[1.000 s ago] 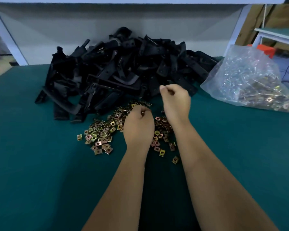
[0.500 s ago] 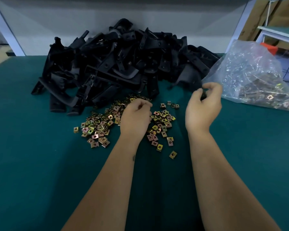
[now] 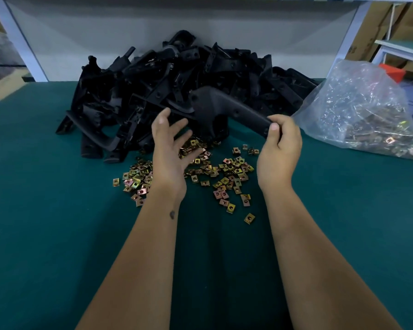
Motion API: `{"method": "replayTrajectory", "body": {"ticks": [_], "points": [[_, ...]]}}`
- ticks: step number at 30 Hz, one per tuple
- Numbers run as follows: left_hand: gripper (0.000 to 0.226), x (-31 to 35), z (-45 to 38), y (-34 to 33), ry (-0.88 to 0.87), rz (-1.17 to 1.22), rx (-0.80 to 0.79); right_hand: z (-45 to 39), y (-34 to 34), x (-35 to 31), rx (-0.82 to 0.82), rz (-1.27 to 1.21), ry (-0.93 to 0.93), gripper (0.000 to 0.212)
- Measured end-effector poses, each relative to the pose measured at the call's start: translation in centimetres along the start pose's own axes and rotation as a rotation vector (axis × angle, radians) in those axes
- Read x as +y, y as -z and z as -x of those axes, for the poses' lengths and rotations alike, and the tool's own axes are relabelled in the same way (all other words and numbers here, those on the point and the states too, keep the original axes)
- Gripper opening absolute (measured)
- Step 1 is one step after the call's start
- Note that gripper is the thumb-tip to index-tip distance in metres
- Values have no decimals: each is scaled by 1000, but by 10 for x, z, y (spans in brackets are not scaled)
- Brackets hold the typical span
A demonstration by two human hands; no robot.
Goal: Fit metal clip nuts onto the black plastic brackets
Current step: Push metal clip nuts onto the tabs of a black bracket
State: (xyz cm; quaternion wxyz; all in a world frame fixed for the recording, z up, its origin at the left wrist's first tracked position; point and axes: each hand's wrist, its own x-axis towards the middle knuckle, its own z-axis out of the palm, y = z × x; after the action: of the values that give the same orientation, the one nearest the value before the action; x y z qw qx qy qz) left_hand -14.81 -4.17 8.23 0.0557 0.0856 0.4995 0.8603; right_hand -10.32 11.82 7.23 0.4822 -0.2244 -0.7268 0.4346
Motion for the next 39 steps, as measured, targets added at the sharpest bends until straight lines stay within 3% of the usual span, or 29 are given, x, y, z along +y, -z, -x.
{"method": "replayTrajectory", "body": {"ticks": [2,5,8,12,16,19,21,24,27,34,36,39], "points": [[29,3,-1,4,-30,-63,-62,1,0,0,-37,58,39,23],[47,0,-1,3,-109,-417,-87,4,1,-3,-79,107,130,23],[30,-5,-3,0,-148,-600,35,5,1,-10,-36,42,219,23],[20,-3,-4,0,51,-86,136,3,1,-12,-18,-58,63,31],[19,-1,-5,1,170,386,134,-5,5,8,-254,341,-149,37],[8,-3,-4,0,207,483,136,-1,2,8,-506,590,-47,38],[9,-4,-3,0,211,575,158,3,-3,6,-568,622,63,34],[8,-6,-4,0,195,602,142,5,-5,3,-486,586,177,25],[9,-7,-3,0,173,548,99,7,-8,2,-559,664,249,20],[9,-12,-3,-5,230,601,86,13,-17,-3,-587,699,236,12],[15,-12,-3,-6,263,572,102,15,-19,-5,-539,575,215,9],[41,-11,-4,-5,290,507,153,14,-17,-13,-425,141,-25,10]]}}
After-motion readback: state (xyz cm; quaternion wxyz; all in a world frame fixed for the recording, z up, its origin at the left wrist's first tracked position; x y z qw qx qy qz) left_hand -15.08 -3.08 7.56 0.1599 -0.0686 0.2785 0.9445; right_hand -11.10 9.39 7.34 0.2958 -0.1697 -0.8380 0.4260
